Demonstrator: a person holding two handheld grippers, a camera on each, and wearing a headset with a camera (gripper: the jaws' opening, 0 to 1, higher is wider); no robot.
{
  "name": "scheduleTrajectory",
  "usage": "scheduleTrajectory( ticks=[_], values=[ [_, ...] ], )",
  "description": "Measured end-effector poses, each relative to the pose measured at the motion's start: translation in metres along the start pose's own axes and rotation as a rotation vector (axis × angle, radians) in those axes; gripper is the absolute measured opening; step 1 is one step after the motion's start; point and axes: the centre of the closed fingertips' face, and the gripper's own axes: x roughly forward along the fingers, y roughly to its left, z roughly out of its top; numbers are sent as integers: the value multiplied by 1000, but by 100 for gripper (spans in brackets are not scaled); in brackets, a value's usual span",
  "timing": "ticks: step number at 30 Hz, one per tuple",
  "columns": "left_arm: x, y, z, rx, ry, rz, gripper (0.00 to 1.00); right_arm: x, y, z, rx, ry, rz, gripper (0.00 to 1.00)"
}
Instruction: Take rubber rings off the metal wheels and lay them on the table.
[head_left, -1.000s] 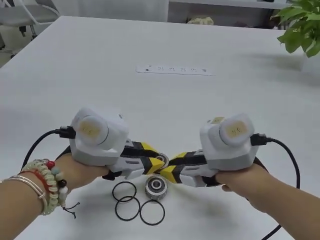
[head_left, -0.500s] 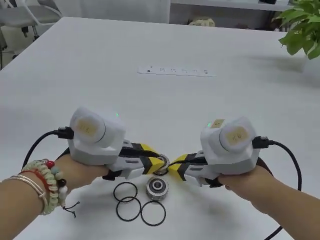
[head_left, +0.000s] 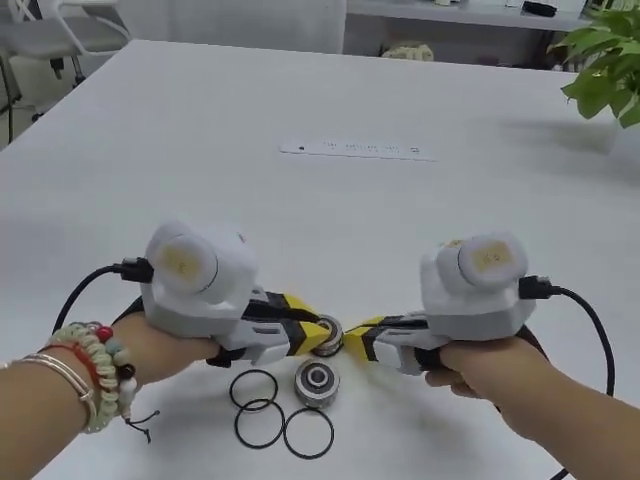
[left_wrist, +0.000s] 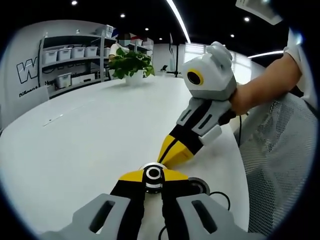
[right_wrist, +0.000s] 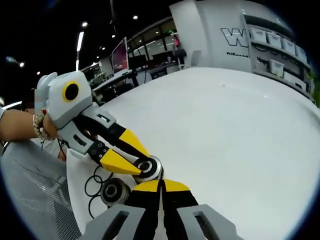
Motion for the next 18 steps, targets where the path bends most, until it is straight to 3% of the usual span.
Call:
scheduleTrajectory(
  ticks=[13, 16, 17, 18],
  values=[
    [-1, 0, 0, 0, 6, 6, 6, 1, -2, 2, 76, -15, 3, 0],
    [-1, 0, 0, -3, 8, 8, 6, 0, -2, 6, 106, -33, 8, 0],
    [-1, 0, 0, -2, 8, 6, 6, -1, -3, 15, 105, -82, 11, 0],
    [-1, 0, 0, -1, 8, 6, 6, -2, 0, 16, 125, -83, 23, 0]
  ],
)
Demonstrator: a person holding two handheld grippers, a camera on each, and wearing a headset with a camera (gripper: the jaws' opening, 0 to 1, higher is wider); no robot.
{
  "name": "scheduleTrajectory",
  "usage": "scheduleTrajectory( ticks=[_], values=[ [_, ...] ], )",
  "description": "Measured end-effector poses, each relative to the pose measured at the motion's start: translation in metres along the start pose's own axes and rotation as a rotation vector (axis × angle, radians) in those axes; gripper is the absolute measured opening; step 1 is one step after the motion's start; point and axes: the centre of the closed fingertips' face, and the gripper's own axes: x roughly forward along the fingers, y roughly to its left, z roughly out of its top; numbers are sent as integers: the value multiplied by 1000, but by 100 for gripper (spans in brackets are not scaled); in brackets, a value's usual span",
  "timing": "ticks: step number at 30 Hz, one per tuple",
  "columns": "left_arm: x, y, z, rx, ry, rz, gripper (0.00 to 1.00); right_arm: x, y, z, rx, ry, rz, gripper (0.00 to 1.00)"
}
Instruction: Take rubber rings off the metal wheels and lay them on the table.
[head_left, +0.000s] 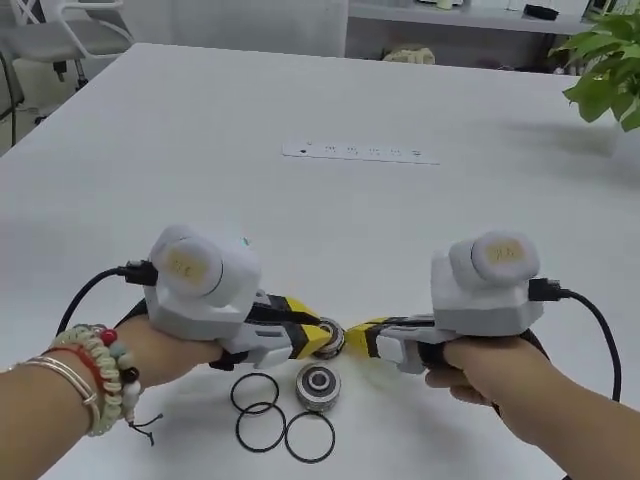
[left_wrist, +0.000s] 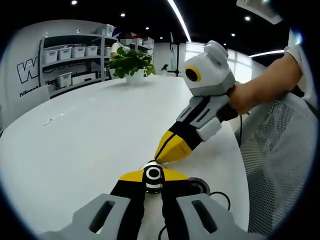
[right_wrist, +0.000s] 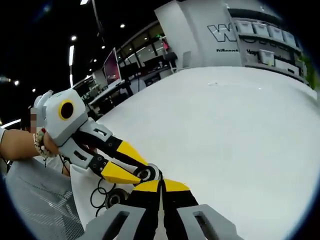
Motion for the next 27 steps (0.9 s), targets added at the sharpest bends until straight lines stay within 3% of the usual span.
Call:
scheduleTrajectory(
  ticks=[1, 4, 18, 21, 22, 23, 24, 26, 27],
  values=[
    [0, 0, 0, 3, 0, 1, 6, 0, 1, -2, 28, 19, 6, 0],
    [0, 0, 0, 10, 3, 3, 6, 1, 2, -2, -4, 21, -3, 0],
    [0, 0, 0, 28, 26, 8, 6, 0, 11, 4, 30, 9, 17, 0],
    [0, 0, 0, 25, 24, 7, 6, 0, 16, 6, 27, 3, 36, 0],
    [0, 0, 0, 24, 24, 7, 6, 0, 23, 9, 20, -10, 69, 0],
    [0, 0, 0, 23, 23, 8, 6, 1, 33, 18, 17, -55, 116, 0],
    [1, 0, 1, 20, 21, 9, 6, -1, 37, 27, 31, -82, 110, 0],
    [1, 0, 1, 16, 13, 12, 6, 1, 26, 21, -80, -38, 23, 0],
    [1, 0, 1, 13, 9, 13, 6, 1, 28, 18, -95, -27, 40, 0]
  ],
)
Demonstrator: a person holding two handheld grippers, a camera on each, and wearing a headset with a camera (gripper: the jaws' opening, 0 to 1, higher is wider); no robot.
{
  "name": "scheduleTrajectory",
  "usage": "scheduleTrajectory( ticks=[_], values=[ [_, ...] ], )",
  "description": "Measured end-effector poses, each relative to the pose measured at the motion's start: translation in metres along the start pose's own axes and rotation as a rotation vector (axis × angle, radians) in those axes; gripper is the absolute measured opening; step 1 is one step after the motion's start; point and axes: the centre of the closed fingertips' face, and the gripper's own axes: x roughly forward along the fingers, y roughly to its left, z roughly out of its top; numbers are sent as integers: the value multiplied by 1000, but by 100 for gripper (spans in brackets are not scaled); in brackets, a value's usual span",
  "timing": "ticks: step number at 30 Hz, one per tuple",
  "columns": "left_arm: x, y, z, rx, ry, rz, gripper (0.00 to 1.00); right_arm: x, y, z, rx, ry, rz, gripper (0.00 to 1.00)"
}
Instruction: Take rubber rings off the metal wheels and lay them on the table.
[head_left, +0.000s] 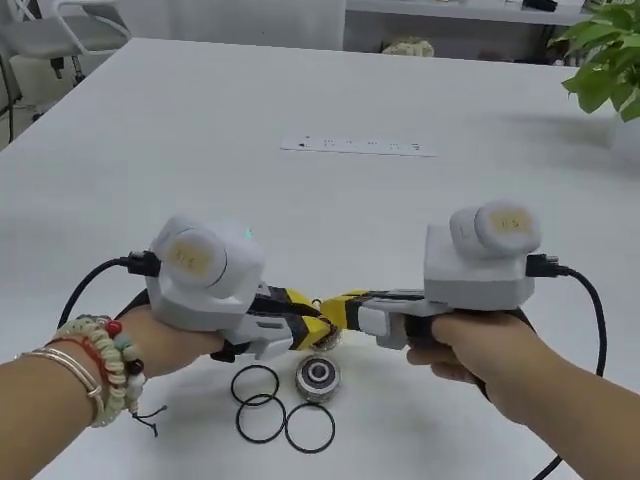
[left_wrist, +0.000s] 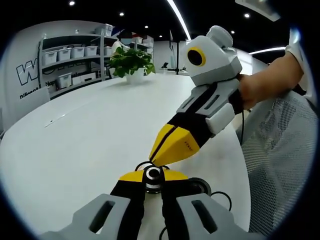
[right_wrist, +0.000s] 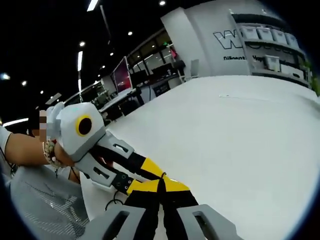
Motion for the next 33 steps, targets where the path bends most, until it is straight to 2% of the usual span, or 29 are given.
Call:
scheduleTrajectory(
  ticks=[1, 7, 9, 12, 16, 19, 22, 26, 33],
  values=[
    [0, 0, 0, -2, -5, 0, 6, 1, 0, -4, 26, 14, 3, 0],
    [-1, 0, 0, -26, -15, 3, 7, -2, -8, -5, 56, 17, -21, 0],
    [-1, 1, 0, -36, -5, -4, 7, -2, -7, -4, 61, 15, -21, 0],
    [-4, 1, 0, 5, 25, -11, 9, -2, -6, -3, 53, 12, -20, 0],
    [-11, 3, 7, 10, 4, -17, 11, -3, -3, 3, 62, -7, -8, 0],
    [-19, 1, 16, -13, -32, -55, 17, -4, -4, 6, 65, -19, -8, 0],
    [-26, -1, 20, 7, -38, -55, 27, -5, -4, 9, 71, -29, -7, 0],
    [-33, -6, 22, 70, -20, -78, 29, -5, -3, 11, 77, -37, -4, 0],
    [-47, -1, 33, 96, -25, -66, 36, -7, 1, 17, 78, -52, -1, 0]
  ],
)
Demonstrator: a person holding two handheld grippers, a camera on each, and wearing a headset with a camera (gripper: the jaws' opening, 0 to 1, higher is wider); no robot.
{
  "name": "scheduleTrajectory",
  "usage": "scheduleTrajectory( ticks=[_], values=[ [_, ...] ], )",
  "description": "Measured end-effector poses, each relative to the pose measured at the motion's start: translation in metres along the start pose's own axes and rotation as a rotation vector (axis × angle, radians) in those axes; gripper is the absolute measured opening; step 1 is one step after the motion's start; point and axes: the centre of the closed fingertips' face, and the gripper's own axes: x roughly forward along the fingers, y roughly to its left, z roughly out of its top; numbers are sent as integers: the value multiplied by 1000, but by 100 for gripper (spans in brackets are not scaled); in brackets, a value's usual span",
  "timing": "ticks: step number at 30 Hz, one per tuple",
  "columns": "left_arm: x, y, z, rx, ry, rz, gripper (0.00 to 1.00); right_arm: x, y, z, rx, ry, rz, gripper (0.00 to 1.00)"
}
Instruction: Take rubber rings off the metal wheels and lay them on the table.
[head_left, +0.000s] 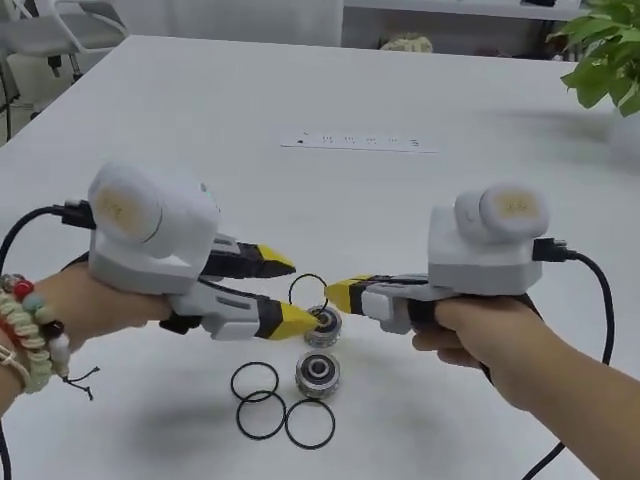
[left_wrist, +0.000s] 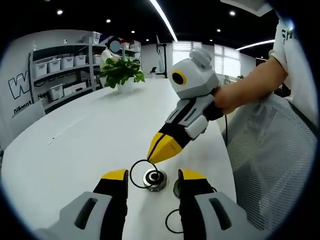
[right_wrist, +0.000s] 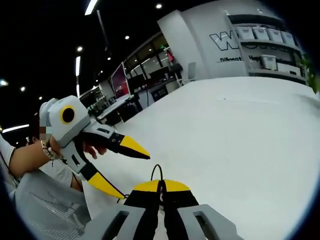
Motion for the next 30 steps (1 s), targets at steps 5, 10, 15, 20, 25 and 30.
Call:
scheduleTrajectory(
  ticks=[5, 10, 15, 20, 25, 30],
  values=[
    [-17, 13, 19, -6, -50, 46, 39, 0, 3, 3, -3, -10, 7, 0],
    [-33, 19, 36, -6, -76, 60, 45, 0, 4, 2, -12, -8, 11, 0],
    [-51, 18, 45, 24, -80, 77, 49, 1, 5, 1, -17, -2, 17, 0],
    [-72, 12, 45, 40, -81, 104, 52, 2, 8, 2, -20, -2, 27, 0],
    [-92, 5, 40, 44, -87, 138, 59, 3, 11, 2, -31, 1, 33, 0],
    [-107, -2, 32, 29, -93, 173, 65, 4, 13, 2, -40, 7, 42, 0]
  ],
)
